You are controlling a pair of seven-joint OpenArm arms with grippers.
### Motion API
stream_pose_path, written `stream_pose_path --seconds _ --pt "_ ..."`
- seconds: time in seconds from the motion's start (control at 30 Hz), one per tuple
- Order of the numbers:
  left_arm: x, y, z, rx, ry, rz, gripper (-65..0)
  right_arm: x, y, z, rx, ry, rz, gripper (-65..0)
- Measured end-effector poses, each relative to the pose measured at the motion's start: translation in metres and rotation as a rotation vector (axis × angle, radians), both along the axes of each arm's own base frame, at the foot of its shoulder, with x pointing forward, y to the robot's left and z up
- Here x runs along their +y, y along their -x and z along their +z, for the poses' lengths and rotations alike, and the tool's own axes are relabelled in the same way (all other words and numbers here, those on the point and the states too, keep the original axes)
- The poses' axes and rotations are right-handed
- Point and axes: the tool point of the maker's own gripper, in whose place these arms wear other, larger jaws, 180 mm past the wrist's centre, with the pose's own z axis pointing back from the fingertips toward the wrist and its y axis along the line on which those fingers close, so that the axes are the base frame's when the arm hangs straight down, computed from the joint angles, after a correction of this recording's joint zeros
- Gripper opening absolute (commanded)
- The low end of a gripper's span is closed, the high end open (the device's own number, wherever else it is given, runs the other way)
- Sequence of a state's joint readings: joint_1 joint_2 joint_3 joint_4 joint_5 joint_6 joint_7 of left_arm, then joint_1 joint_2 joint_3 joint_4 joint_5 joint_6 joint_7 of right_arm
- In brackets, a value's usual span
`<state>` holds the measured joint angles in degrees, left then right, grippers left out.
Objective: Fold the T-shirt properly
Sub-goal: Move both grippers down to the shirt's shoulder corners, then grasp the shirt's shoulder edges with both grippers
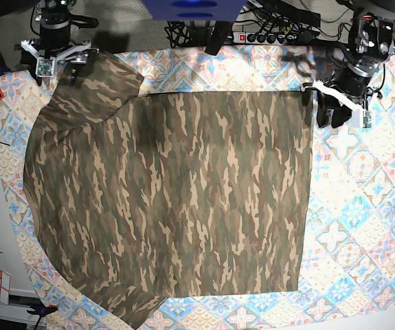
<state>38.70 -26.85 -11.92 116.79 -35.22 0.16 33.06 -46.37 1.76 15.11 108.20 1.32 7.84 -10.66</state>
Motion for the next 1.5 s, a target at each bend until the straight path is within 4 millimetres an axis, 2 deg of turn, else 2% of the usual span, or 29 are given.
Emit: stream_pose_path --seconds 0.07,0.23,0.3,0.37,0.47,0.53,0.6,0.73,0.87,1.0,1.1,1.23,1.4,1.5 --pt "0.006 -0.004 0.002 0.000 -0.010 0.012 -45.7 0.005 -0.010 0.006 -0.055 -0.109 -0.004 -13.7" --pt "0.017 -0.006 0.006 0.002 -0.033 0.031 -45.7 -0.034 -0.022 0.025 -0.153 -0.199 -0.116 -13.6" --pt "0.015 -0.003 0.002 0.021 -0.027 0.028 -45.7 -0.052 -0.010 0.014 -0.090 -0.200 -0.169 -13.6" --pt "0.014 -0.004 0.003 0.019 -0.024 0.024 -45.7 -0.060 -0.005 0.001 -0.035 -0.228 -0.217 -13.6" --pt "0.015 -0.004 0.003 0.019 -0.029 0.029 -45.7 -0.048 -0.023 0.001 -0.053 -0.304 -0.120 -13.6" --pt "0.015 -0.004 0.003 0.019 -0.026 0.027 -45.7 -0.051 -0.034 -0.001 -0.068 -0.333 -0.123 -13.6" --pt "0.014 -0.004 0.003 0.019 -0.026 0.025 -45.7 -0.057 -0.028 -0.013 -0.025 -0.341 -0.137 -13.6" --pt "0.015 -0.004 0.003 0.019 -0.030 0.027 -45.7 -0.053 -0.009 -0.047 0.088 -0.401 -0.163 -13.6" --pt "0.016 -0.004 0.003 0.019 -0.033 0.027 -45.7 -0.050 -0.009 -0.059 0.086 -0.448 -0.185 -13.6" --pt "0.016 -0.004 0.003 0.019 -0.032 0.027 -45.6 -0.042 0.007 -0.079 0.141 -0.494 -0.185 -13.6" --pt "0.016 -0.004 0.003 0.019 -0.032 0.027 -45.6 -0.035 0.005 -0.085 0.101 -0.559 -0.165 -13.6" --pt "0.015 0.001 -0.004 0.077 -0.033 0.019 -45.6 -0.034 -0.017 -0.091 0.043 -0.617 -0.186 -13.6" --pt "0.014 -0.009 -0.003 0.096 -0.035 0.010 -45.6 -0.029 -0.011 -0.091 0.081 -0.611 -0.166 -13.6" --pt "0.014 -0.010 -0.004 0.119 -0.035 0.007 -45.6 -0.016 -0.014 -0.089 0.127 -0.592 -0.109 -13.6"
